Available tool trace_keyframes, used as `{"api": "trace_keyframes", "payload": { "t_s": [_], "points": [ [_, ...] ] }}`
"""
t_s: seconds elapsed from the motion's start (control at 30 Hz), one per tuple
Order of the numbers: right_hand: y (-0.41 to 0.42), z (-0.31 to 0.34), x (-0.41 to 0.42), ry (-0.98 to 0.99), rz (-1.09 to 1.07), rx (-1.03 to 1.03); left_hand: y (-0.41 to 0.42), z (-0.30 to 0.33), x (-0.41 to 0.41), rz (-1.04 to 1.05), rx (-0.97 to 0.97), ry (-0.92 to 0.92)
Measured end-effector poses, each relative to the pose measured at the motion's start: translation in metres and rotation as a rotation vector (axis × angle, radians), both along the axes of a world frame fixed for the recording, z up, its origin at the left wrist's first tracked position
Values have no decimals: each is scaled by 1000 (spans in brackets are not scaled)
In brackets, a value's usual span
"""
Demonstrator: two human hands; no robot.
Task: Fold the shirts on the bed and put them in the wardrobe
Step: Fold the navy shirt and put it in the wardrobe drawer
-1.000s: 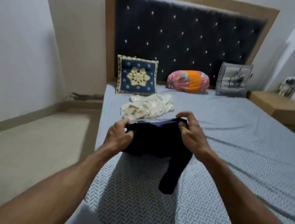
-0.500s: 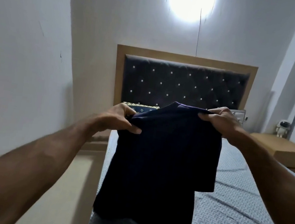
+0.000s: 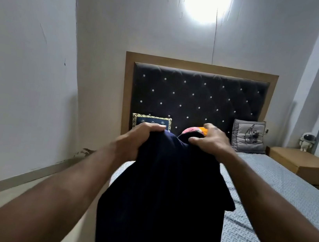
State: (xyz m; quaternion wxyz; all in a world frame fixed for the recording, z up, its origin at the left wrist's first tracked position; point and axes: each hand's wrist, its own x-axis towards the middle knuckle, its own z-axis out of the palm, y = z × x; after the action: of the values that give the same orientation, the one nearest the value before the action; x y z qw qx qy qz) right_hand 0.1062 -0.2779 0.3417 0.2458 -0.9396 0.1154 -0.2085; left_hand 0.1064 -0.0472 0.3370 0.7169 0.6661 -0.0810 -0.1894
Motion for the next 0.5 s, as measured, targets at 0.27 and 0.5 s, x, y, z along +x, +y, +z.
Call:
{"api": "trace_keyframes", "payload": {
  "t_s": [0.27,0.5],
  "points": [
    [54,-19,-25,-202,426,169,-41,-5,5,17,-431,18],
    [34,-19,-9,-250,378,153,-39,-18,10,86,-139,-232]
  ]
}}
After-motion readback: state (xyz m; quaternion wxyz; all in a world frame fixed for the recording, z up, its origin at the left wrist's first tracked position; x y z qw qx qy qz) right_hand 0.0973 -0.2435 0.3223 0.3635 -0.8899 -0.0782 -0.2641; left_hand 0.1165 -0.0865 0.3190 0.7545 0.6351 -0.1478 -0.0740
